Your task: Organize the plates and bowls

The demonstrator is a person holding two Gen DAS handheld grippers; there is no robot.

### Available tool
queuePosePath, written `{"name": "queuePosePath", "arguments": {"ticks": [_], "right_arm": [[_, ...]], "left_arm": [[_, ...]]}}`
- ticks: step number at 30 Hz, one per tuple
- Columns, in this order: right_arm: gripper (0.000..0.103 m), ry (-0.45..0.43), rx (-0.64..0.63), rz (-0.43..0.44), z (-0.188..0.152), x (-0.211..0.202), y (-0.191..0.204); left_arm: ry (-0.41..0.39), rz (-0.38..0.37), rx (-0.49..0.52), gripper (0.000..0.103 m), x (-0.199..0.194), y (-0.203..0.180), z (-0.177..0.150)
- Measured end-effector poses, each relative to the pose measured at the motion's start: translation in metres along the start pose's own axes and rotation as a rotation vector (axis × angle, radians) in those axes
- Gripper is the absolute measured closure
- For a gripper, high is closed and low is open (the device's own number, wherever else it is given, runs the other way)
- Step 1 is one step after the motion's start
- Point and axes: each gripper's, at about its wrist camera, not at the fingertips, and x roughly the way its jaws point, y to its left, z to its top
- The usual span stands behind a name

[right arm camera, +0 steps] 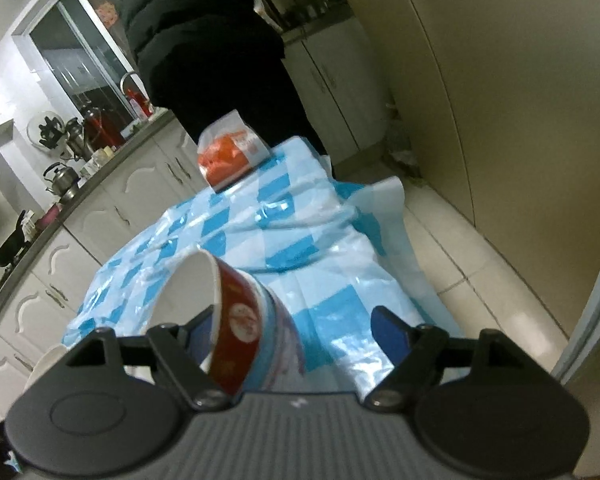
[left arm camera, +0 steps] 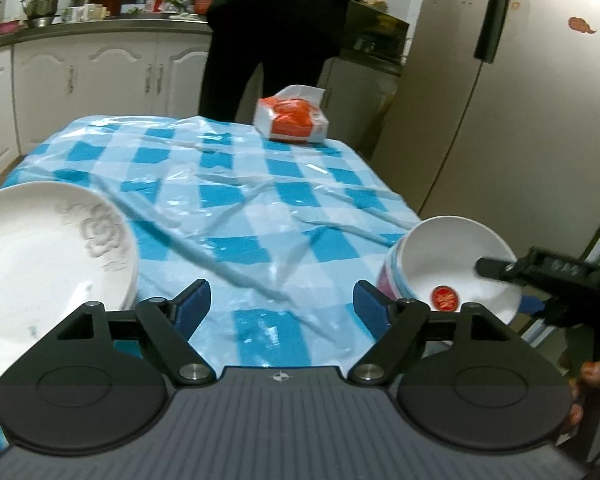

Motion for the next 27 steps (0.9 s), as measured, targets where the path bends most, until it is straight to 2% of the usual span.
{"name": "queuePosePath", "arguments": {"ticks": [4,8,13,20,23,27], "right_arm": [[0.017,-0.092,-0.091,-0.007,0.0,-0.02,0.026],[0.011,-0.147,-0.199,0.038,-0.01,-0.03,0.06],[0.009,-0.116,-0.29,0.112,-0.034,-0.026,0.096],[0.007,-0.031,-0.368,0.157,-0.071,-0.012,0.127],[0.004,-0.062,-0.41,0.14,-0.08,-0.013,0.137],[0.004,-0.075,-0.408,0.164,-0.081,-0.017,0.142]], "left_arm": [[-0.002,0.042,0.0,0.004,-0.009,0.01,-0.004],[-0.005,0.086,0.008,0.002,-0.018,0.017,-0.008],[-0.009,0.133,0.013,0.001,-0.03,0.027,-0.016],[-0.007,0.19,0.002,0.0,-0.048,0.042,-0.029],[-0.005,0.206,-0.011,0.0,-0.055,0.048,-0.034],[-0.015,0.22,-0.03,0.0,-0.065,0.056,-0.037]]}}
